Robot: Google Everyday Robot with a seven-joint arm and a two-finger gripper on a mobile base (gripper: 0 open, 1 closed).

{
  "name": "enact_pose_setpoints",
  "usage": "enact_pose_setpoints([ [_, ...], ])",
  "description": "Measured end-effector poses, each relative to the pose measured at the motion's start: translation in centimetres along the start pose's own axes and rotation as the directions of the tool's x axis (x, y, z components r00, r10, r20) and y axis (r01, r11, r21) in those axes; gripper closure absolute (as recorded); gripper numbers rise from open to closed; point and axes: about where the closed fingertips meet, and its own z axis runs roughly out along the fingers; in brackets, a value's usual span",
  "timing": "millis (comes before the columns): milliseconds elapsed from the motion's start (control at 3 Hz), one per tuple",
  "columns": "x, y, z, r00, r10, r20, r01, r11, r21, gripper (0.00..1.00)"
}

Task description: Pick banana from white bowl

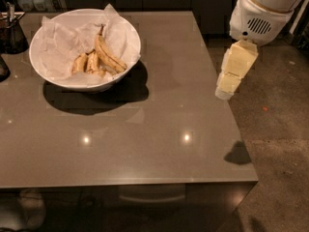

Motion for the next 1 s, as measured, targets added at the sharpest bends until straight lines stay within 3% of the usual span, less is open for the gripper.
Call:
enact_pose_setpoints([
  [333, -3.0, -1.7, 0.0, 1.0, 0.006, 0.018, -0.006, 1.0, 0.005, 0.0],
  [667, -7.8, -4.3, 1.0, 0.999, -0.032, 0.019, 0.032, 0.9995, -0.006, 0.0],
  [1000, -9.7, -5.0, 0.5, 0.997, -0.047, 0.059, 0.045, 0.9987, 0.023, 0.0],
])
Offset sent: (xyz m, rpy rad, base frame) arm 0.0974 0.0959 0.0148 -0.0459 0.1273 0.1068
